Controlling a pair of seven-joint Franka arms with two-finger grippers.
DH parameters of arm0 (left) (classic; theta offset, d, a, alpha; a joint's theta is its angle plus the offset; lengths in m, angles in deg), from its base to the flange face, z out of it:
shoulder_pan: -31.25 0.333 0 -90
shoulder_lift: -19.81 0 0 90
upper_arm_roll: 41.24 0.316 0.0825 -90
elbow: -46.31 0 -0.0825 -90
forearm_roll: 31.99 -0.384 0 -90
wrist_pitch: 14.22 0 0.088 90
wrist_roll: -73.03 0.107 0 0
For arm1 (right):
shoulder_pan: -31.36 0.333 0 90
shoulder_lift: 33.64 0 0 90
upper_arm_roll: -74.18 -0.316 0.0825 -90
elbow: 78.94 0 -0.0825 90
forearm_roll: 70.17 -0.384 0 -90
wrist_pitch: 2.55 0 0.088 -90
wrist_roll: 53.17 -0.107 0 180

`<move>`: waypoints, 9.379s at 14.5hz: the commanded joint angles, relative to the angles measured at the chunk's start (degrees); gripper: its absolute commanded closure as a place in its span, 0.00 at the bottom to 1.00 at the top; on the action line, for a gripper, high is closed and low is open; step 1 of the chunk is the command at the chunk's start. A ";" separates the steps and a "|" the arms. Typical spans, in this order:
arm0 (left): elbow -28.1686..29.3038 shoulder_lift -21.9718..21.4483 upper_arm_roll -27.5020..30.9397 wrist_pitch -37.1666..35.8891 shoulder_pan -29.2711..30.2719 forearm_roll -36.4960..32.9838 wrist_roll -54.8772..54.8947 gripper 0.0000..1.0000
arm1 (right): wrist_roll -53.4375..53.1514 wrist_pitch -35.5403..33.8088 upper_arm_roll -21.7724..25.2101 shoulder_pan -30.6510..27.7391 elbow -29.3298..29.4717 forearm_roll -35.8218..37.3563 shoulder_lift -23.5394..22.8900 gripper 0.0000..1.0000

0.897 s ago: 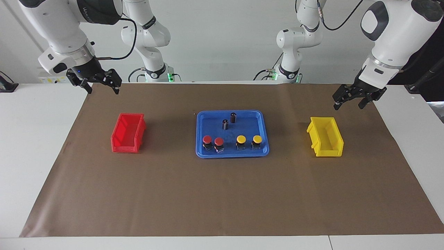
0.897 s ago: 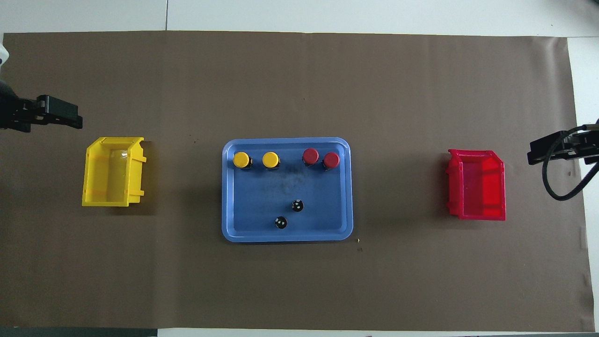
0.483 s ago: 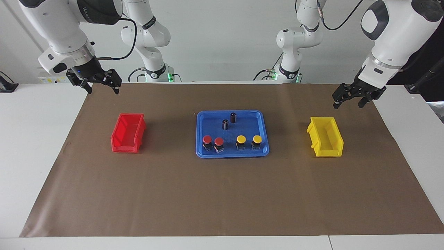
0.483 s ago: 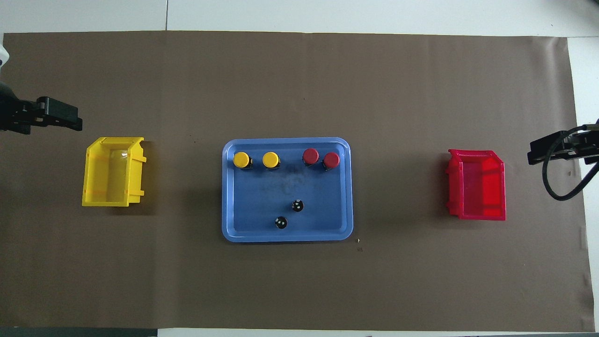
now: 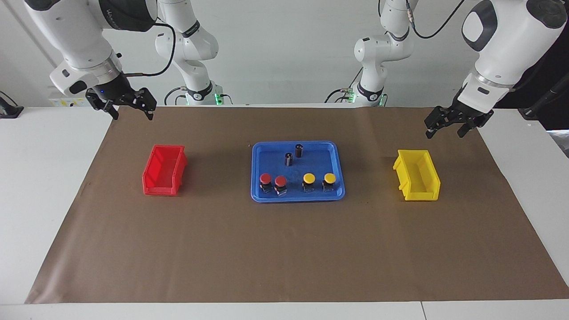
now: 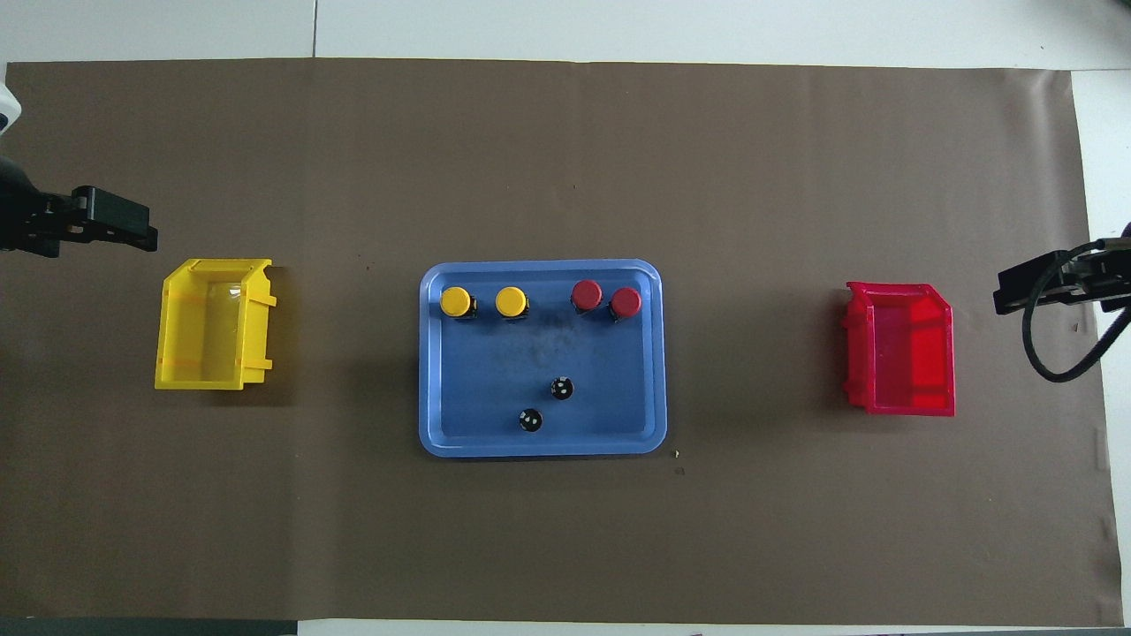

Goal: Sort red and yellow buttons by color

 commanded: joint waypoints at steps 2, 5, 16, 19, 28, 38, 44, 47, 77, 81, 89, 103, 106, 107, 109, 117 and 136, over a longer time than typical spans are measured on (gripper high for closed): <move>-1.06 0.08 -0.13 -1.69 0.24 -1.03 0.61 0.00 | 0.51 3.16 -2.22 -0.15 -0.28 -1.78 -0.24 0.00; -0.97 -0.01 -0.13 -1.61 0.33 -1.03 0.70 0.00 | -5.70 3.17 -3.79 2.63 7.51 -3.90 -6.46 0.00; -0.53 -0.27 -0.13 -1.61 0.42 -1.03 0.70 0.00 | -33.42 31.35 -4.07 26.02 9.06 -3.11 -26.18 0.00; -0.44 -0.27 -0.22 -1.61 0.42 -1.03 0.70 0.00 | -33.60 37.16 -4.07 28.23 4.92 -1.37 -28.81 0.00; 1.49 -1.33 -0.22 -1.52 -0.20 -1.03 0.70 0.01 | -31.40 44.48 -4.15 29.99 -3.35 0.67 -28.03 0.18; 1.58 -1.33 -0.22 -1.61 -0.20 -1.03 0.70 0.01 | -31.14 44.47 -4.24 30.96 -6.60 0.67 -26.79 0.29; 1.58 -1.33 -0.31 -1.96 -0.20 -0.95 0.61 0.01 | -28.50 44.30 -4.24 30.70 -7.49 0.67 -26.44 0.65; 1.49 -1.33 -0.57 -1.96 -0.37 -0.86 0.52 0.01 | -28.32 43.69 -4.16 30.61 -6.79 0.58 -26.44 0.90; 20.92 12.38 -0.84 36.10 -27.79 -0.33 -21.01 0.29 | 9.73 38.49 -3.89 -7.63 -39.91 -1.35 5.02 0.88; 19.34 10.54 -0.57 31.36 -27.44 -0.33 -20.66 0.29 | 9.73 41.83 -3.89 -7.45 -43.25 -1.35 4.85 0.88; 18.89 11.93 -0.22 34.78 -23.58 -0.33 -16.53 0.29 | 9.47 42.37 -3.89 -6.83 -44.31 -1.35 3.97 0.88; 21.62 11.85 -0.57 36.10 -25.42 -0.24 -17.41 0.28 | 9.91 44.92 -3.89 -6.92 -47.30 -1.26 3.79 0.48; 21.79 11.68 -0.57 36.10 -25.86 -0.24 -17.67 0.29 | 10.17 44.39 -3.89 -6.92 -46.78 -1.26 3.62 0.36; 21.79 11.68 -0.57 36.10 -25.86 -0.24 -17.59 0.33 | 10.08 43.95 -3.89 -6.92 -46.25 -1.26 3.53 0.36; 22.75 11.50 -0.57 36.45 -25.86 -0.24 -17.76 0.59 | 10.17 42.81 -3.89 -6.92 -45.02 -1.26 3.01 0.36; 18.48 10.45 -0.66 29.02 -26.39 -0.16 -19.25 0.91 | 10.26 35.17 -3.80 -7.01 -39.49 -1.09 2.47 0.40; 19.49 -3.61 0.57 10.25 1.91 -0.33 17.04 0.96 | -28.50 43.76 -4.42 25.24 -11.18 -1.99 -17.38 0.37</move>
